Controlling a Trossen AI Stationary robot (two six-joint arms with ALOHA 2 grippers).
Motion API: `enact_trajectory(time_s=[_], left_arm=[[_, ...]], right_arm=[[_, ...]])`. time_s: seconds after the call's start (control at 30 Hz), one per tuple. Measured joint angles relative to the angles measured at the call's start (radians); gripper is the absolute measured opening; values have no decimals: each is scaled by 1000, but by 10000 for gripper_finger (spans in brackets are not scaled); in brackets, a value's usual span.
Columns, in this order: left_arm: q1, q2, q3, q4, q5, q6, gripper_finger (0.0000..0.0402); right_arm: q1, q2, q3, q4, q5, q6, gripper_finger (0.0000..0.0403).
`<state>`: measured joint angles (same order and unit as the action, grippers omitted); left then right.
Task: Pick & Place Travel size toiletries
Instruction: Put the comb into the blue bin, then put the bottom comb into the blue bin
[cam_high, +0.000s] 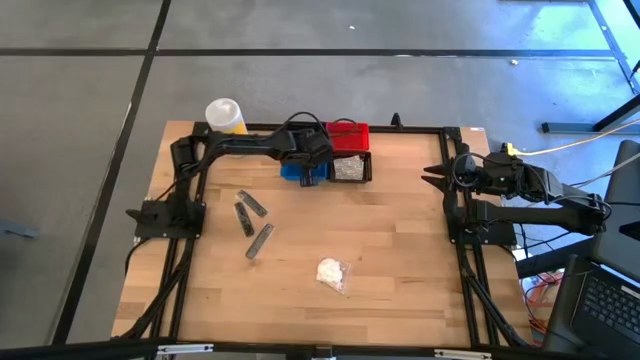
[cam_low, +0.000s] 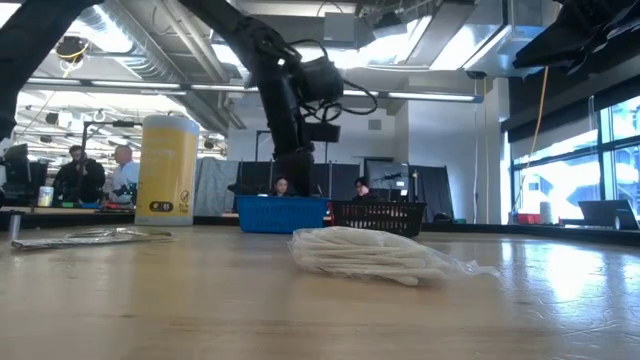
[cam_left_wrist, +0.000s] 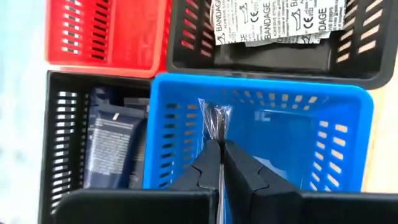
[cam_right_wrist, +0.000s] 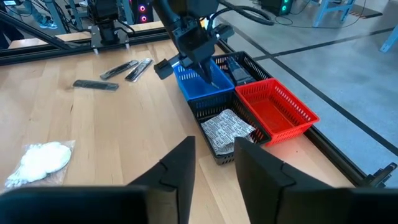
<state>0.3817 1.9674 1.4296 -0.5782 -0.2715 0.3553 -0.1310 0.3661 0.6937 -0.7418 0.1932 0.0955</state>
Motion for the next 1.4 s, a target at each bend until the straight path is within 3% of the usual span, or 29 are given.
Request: enact_trajectory(time_s=[0.27, 0.5, 0.63, 1.0, 1.4], left_arm=[[0, 34, 0, 19, -117, 13, 38], [-17, 29, 20, 22, -111, 52, 114], [-31, 29, 35, 21, -109, 67, 134], [-90, -10, 37, -29, -182, 95, 132], [-150, -186, 38, -62, -295, 81, 136]], right_arm=[[0, 0, 0, 0, 0, 0, 104], [0, 0, 0, 0, 0, 0, 99], [0, 0, 0, 0, 0, 0, 98], [0, 0, 0, 0, 0, 0, 120], [0, 0, 0, 0, 0, 0, 143]])
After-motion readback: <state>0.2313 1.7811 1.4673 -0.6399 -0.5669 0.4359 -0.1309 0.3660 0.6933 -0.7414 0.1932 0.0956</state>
